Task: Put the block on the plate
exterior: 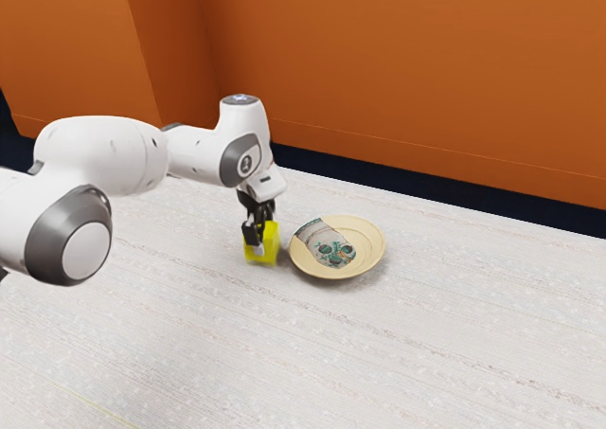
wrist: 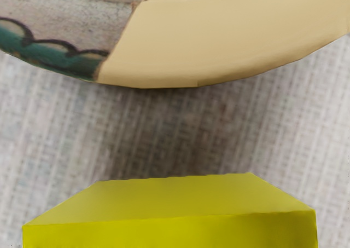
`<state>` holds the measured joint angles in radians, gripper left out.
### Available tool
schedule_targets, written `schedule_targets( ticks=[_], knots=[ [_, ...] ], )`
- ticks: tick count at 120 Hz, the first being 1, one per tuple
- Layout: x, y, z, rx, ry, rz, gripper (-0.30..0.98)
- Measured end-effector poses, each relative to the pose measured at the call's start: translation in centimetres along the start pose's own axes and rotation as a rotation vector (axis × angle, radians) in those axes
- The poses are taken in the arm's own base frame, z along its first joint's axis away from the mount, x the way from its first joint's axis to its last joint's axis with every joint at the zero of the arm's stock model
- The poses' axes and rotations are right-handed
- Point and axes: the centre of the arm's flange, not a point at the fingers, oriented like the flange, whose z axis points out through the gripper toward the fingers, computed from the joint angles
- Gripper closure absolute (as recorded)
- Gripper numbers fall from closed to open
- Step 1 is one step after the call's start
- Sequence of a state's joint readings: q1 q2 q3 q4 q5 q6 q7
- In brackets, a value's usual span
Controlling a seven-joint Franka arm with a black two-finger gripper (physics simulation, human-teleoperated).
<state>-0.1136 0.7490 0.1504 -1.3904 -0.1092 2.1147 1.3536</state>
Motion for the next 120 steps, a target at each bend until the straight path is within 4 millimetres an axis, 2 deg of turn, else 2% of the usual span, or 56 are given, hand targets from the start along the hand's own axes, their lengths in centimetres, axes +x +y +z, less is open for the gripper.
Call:
schedule_targets(
  ticks=[16,30,40,50,64,75,90,99,112,120],
  knots=[
    [-0.1,-0.1,-3.5,0.042,0.015,0.008,0.29],
    [0.2,0.7,-7.7,0.080,0.037,0.019,0.29],
    [2.2,1.8,-9.7,0.096,0.053,0.054,0.29],
    [5.1,2.8,-10.5,0.102,0.063,0.098,0.29],
    [8.3,4.0,-10.4,0.100,0.067,0.147,0.29],
    [9.7,4.4,-9.0,0.085,0.063,0.169,0.28],
    [10.9,4.6,-6.3,0.057,0.061,0.183,0.29],
    [11.2,4.6,-5.3,0.055,0.063,0.187,0.28],
    [11.3,4.5,-5.0,0.062,0.065,0.187,0.18],
    [11.3,4.5,-5.6,0.073,0.070,0.187,0.13]
  ],
)
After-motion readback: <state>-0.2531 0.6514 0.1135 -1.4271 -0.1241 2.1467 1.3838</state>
